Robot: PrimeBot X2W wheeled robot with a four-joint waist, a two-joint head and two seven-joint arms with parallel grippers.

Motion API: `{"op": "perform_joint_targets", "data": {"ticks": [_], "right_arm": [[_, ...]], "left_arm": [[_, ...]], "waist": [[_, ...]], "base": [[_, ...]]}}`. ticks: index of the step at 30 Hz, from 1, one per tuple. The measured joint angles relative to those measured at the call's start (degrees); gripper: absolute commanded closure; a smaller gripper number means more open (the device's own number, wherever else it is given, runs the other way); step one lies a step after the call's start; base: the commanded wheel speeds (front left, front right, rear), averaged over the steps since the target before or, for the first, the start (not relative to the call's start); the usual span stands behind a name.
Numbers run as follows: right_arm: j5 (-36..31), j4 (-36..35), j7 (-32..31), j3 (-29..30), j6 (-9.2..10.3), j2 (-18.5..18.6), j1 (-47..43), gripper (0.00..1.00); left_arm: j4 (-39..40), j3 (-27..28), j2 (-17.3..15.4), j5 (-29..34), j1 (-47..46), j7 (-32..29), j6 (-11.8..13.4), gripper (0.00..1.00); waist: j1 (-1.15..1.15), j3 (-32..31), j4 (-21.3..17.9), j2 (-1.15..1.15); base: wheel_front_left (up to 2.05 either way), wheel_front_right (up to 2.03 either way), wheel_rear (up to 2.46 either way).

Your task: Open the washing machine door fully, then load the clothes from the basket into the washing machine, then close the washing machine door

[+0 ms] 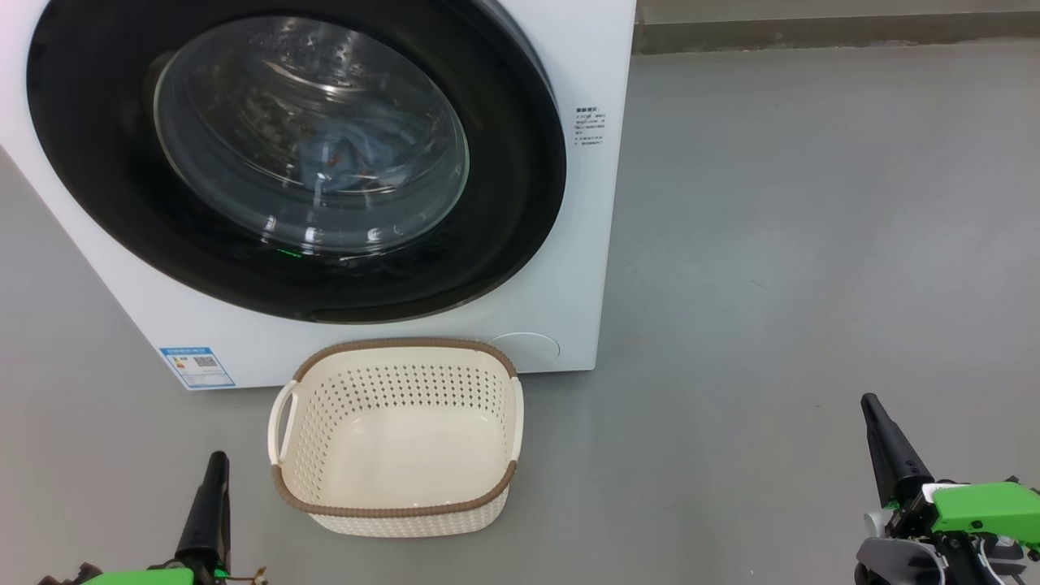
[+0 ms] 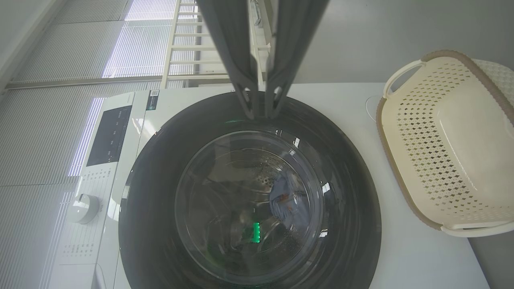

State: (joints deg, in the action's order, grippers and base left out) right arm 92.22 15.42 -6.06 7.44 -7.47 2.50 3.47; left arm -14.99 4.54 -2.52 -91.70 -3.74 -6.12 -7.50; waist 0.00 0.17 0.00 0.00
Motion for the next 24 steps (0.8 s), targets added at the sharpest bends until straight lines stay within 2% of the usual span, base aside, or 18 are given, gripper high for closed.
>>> {"op": "perform_joint_targets", "data": {"ticks": [24], "right_arm": [[0.00,0.01,-0.01,0.05,0.08,-0.01,0.23,1.00]], "left_arm": [[-0.01,0.04,0.05,0.00,-0.01,0.00,0.00,1.00]], "waist": [[0.00,0.00,0.00,0.00]], "base": [[0.00,0.00,0.00]]}}
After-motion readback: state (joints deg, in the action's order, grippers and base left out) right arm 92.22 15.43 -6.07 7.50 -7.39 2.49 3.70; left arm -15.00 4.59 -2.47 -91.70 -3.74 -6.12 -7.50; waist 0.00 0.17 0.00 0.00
